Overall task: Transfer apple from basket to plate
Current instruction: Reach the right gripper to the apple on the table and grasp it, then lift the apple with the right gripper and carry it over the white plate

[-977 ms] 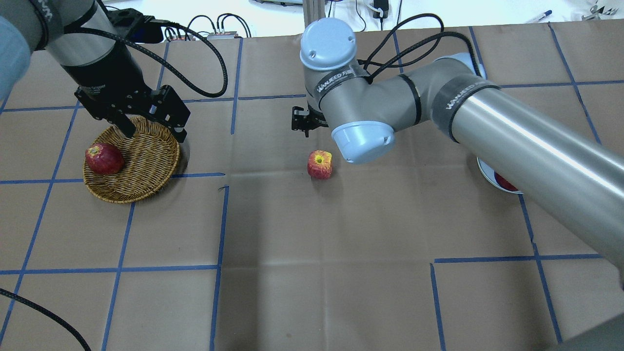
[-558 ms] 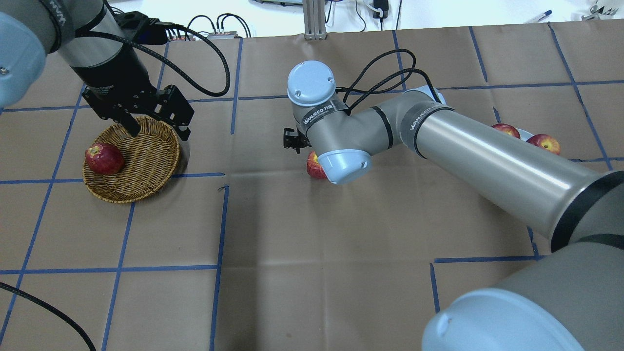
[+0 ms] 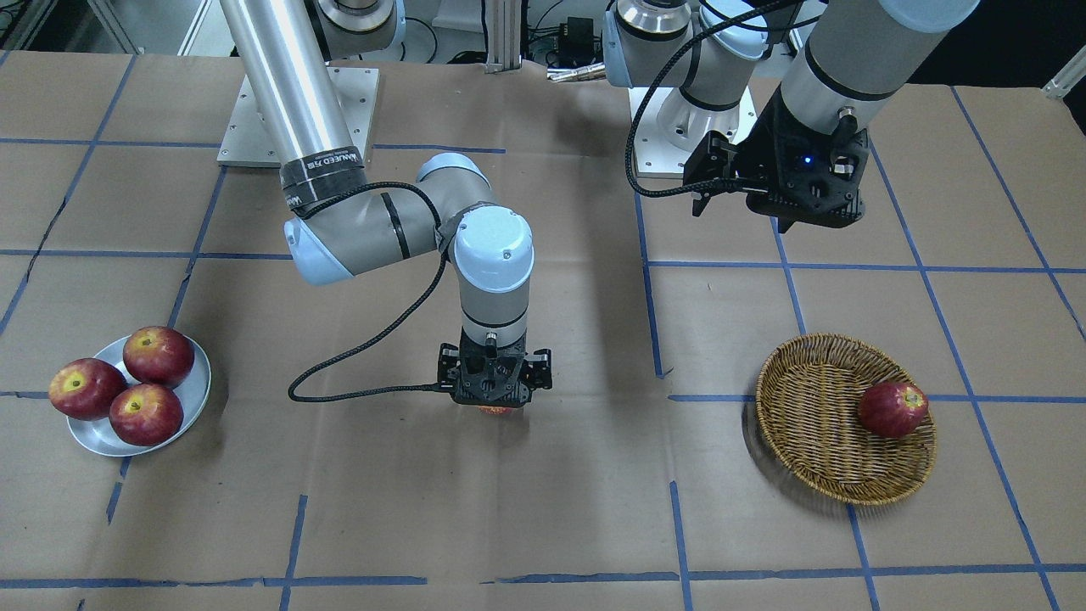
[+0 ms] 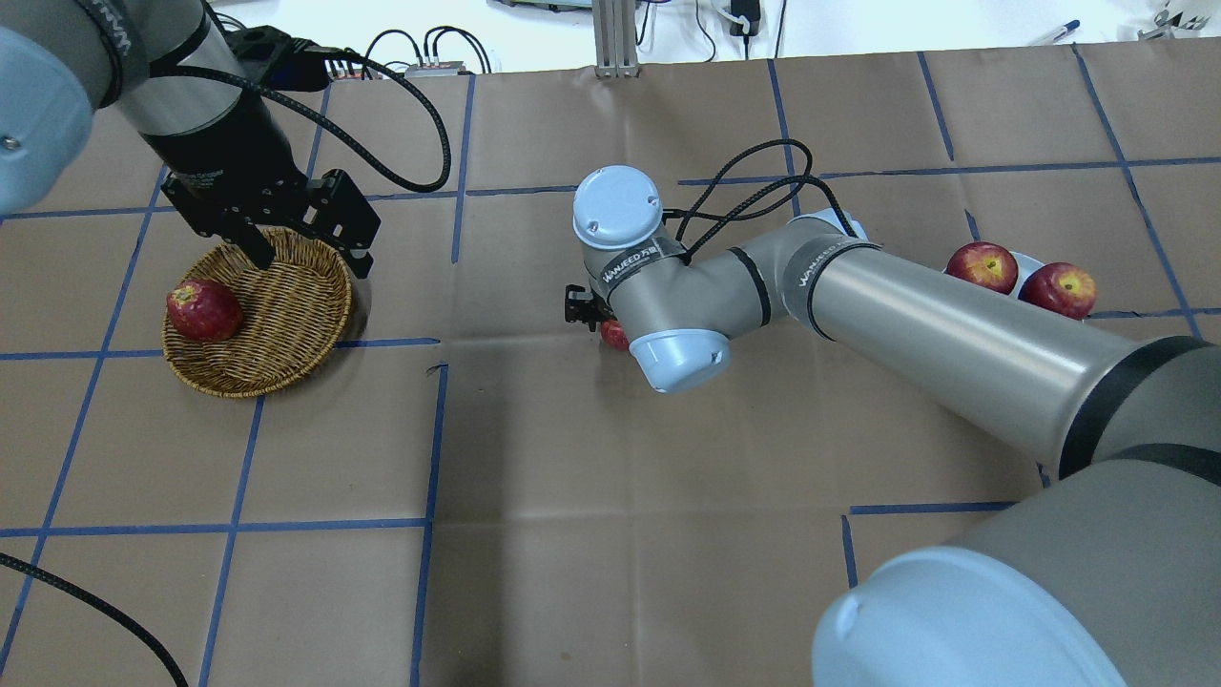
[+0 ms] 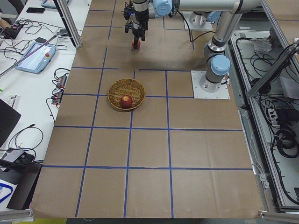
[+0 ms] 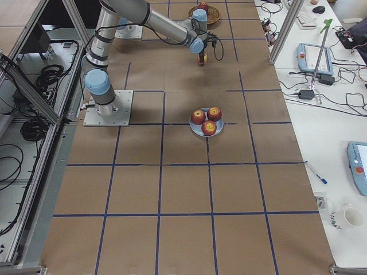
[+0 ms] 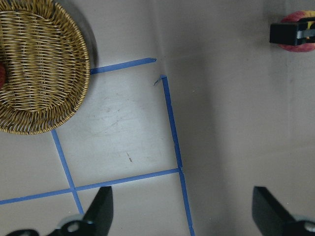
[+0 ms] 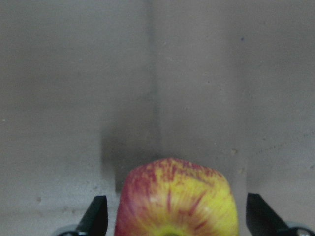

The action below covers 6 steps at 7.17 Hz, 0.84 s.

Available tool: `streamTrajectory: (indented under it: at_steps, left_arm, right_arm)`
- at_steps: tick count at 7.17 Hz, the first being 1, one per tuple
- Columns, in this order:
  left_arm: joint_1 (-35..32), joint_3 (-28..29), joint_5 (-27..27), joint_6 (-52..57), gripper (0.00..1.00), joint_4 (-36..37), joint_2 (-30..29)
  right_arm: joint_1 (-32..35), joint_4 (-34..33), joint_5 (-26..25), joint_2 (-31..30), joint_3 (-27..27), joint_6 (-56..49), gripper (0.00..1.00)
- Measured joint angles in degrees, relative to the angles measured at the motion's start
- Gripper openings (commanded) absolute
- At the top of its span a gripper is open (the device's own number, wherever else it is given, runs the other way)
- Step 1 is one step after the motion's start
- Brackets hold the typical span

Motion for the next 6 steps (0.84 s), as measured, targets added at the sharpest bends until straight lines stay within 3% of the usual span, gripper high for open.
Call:
streamTrajectory:
  at_steps: [1,4,6]
  left_arm:
    - [0.00,-0.02,0.03,0.00,0.99,0.00,0.02]
    - [0.00,-0.02,0.10,0.00,0.99,0.00,-0.02]
    - [0.00,-0.02,0.07,0.00,0.99,0.00,0.02]
  right_arm:
    - [-0.01,0.01,0.08,-0.12,0.10,0.06,0.43]
    - [-0.71,0.29,0.15,-2.00,-0.88,0.04,0.43]
    - [-4.54,4.95,0.05,-7.97,-1.63,-1.65,0.43]
